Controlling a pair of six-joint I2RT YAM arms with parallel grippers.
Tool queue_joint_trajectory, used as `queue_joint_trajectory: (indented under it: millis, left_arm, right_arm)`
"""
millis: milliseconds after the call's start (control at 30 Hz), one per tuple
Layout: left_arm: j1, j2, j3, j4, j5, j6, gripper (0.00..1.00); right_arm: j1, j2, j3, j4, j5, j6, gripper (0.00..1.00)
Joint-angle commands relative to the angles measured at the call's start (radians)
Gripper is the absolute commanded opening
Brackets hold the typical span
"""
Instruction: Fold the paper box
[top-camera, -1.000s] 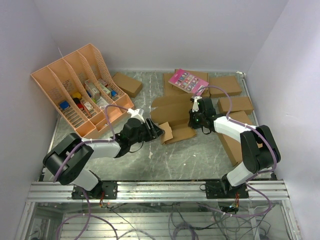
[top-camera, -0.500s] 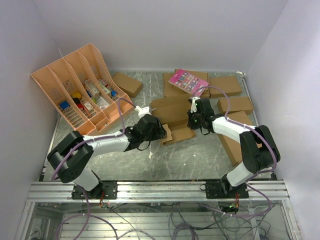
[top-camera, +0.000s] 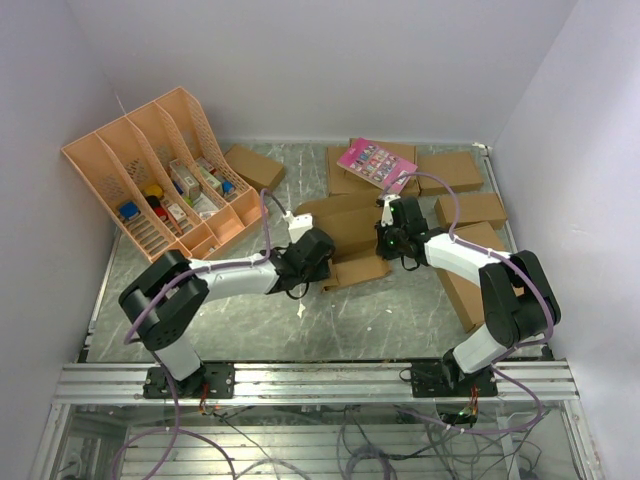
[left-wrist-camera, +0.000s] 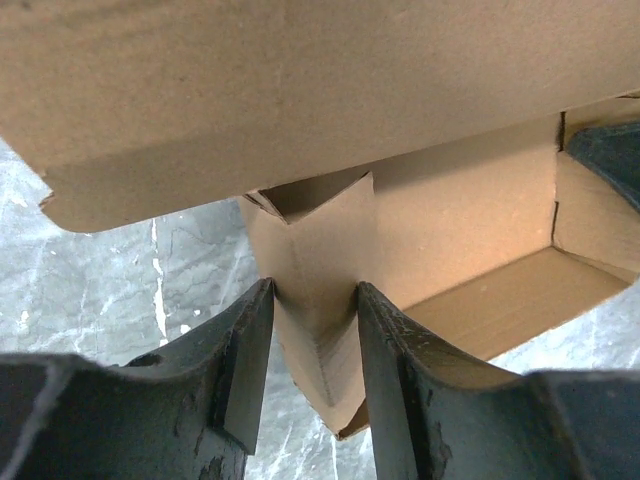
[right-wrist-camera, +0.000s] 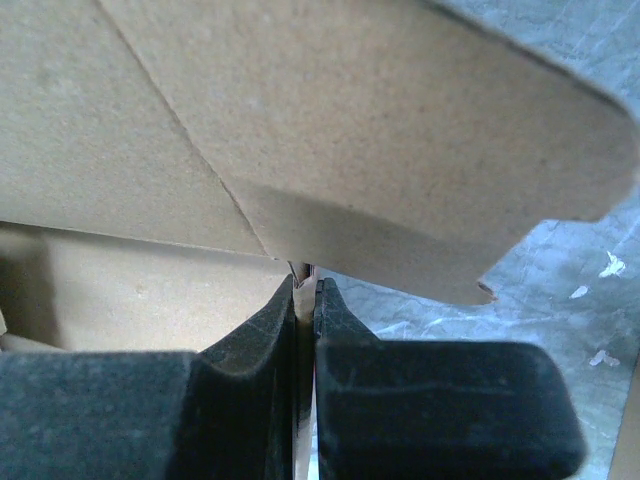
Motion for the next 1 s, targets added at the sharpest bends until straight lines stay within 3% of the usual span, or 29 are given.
queue_joint_trajectory:
  millis: [0, 133, 233, 333, 500, 800, 967]
  left_arm:
    - [-0.014, 0.056, 0.032, -0.127, -0.087, 0.027, 0.47]
    - [-0.024, 0.098, 0.086, -0.206, -0.118, 0.03, 0.29]
    - [-0.041, 0.124, 0.13, -0.296, -0.166, 0.029, 0.1]
    - [-0.056, 0.126, 0.153, -0.36, -0.219, 0.018, 0.07]
    - [-0.069, 0.121, 0.181, -0.358, -0.222, 0.02, 0.07]
    - [-0.082, 0.099, 0.248, -0.398, -0.242, 0.026, 0.41]
    - [-0.088, 0.059, 0.235, -0.382, -0.234, 0.023, 0.45]
  right_arm:
    - [0.013, -0.038, 0.018, 0.029, -0.024, 0.016, 0.0]
    - [0.028, -0.04, 0.018, 0.029, -0.021, 0.016, 0.0]
    - [0.035, -0.049, 0.018, 0.03, -0.017, 0.015, 0.0]
    - [0.049, -0.064, 0.018, 0.035, -0.004, 0.012, 0.0]
    - [0.064, -0.075, 0.017, 0.037, 0.004, 0.009, 0.0]
    - [0.079, -0.089, 0.017, 0.041, 0.026, 0.006, 0.0]
    - [0.083, -0.086, 0.018, 0.043, 0.034, 0.002, 0.0]
